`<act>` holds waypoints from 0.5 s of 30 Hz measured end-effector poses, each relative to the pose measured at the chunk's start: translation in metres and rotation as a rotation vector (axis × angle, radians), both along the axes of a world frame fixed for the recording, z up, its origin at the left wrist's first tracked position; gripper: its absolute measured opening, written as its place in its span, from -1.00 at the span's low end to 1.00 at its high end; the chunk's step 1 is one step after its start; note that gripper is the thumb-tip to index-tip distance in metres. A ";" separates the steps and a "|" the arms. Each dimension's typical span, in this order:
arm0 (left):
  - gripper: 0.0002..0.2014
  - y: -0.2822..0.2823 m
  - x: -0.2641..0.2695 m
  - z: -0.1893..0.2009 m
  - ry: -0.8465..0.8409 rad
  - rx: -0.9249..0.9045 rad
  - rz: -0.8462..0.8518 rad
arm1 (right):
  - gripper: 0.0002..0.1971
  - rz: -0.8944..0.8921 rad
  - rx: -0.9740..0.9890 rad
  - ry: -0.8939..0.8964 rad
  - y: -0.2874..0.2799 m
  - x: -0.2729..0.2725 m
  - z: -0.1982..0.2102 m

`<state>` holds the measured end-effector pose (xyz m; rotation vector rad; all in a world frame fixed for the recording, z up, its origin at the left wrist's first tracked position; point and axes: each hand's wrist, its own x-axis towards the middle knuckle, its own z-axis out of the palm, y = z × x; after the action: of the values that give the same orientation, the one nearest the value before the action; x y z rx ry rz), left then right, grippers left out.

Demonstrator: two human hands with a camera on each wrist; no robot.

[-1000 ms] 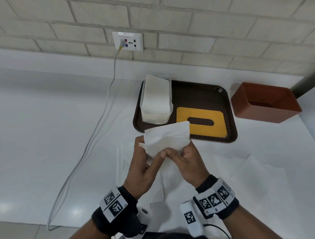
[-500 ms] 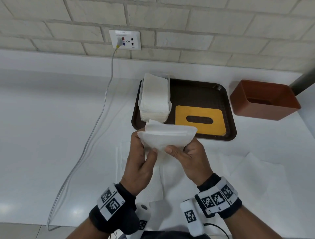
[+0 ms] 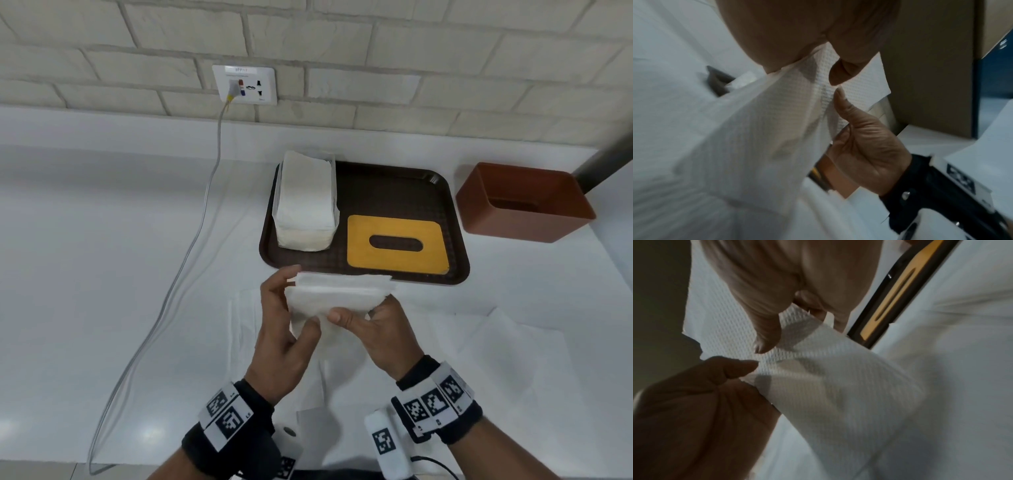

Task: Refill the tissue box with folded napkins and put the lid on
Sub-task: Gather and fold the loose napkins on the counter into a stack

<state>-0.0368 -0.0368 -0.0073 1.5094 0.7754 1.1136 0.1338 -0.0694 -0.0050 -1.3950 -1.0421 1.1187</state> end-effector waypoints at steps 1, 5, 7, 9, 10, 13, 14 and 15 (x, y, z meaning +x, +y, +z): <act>-0.45 0.000 0.000 -0.003 0.056 -0.023 0.007 | -0.58 0.013 -0.030 -0.014 0.000 -0.001 -0.003; -0.58 0.002 0.002 -0.001 0.083 -0.093 0.012 | -0.63 0.020 -0.053 -0.042 -0.002 -0.002 0.002; -0.64 0.005 0.004 0.015 -0.015 -0.174 -0.010 | -0.55 0.043 -0.021 -0.033 -0.002 0.001 0.014; -0.67 0.012 0.006 0.033 -0.164 -0.287 0.048 | -0.40 0.076 -0.013 0.052 -0.002 0.009 0.026; -0.65 0.017 0.007 0.041 -0.277 -0.367 0.074 | -0.32 0.091 -0.028 0.124 -0.002 0.014 0.029; -0.60 0.033 0.007 0.055 -0.604 -0.596 0.141 | -0.11 0.101 -0.066 0.392 -0.007 0.024 0.032; -0.59 0.036 0.007 0.056 -0.653 -0.634 0.167 | -0.11 0.105 -0.068 0.463 -0.010 0.024 0.033; -0.58 0.036 0.008 0.056 -0.675 -0.657 0.181 | -0.15 0.110 -0.072 0.506 -0.012 0.021 0.034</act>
<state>-0.0285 -0.0010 0.0492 0.4707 0.7010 1.2365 0.1551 -0.0813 0.0294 -1.0347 -0.7207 1.5043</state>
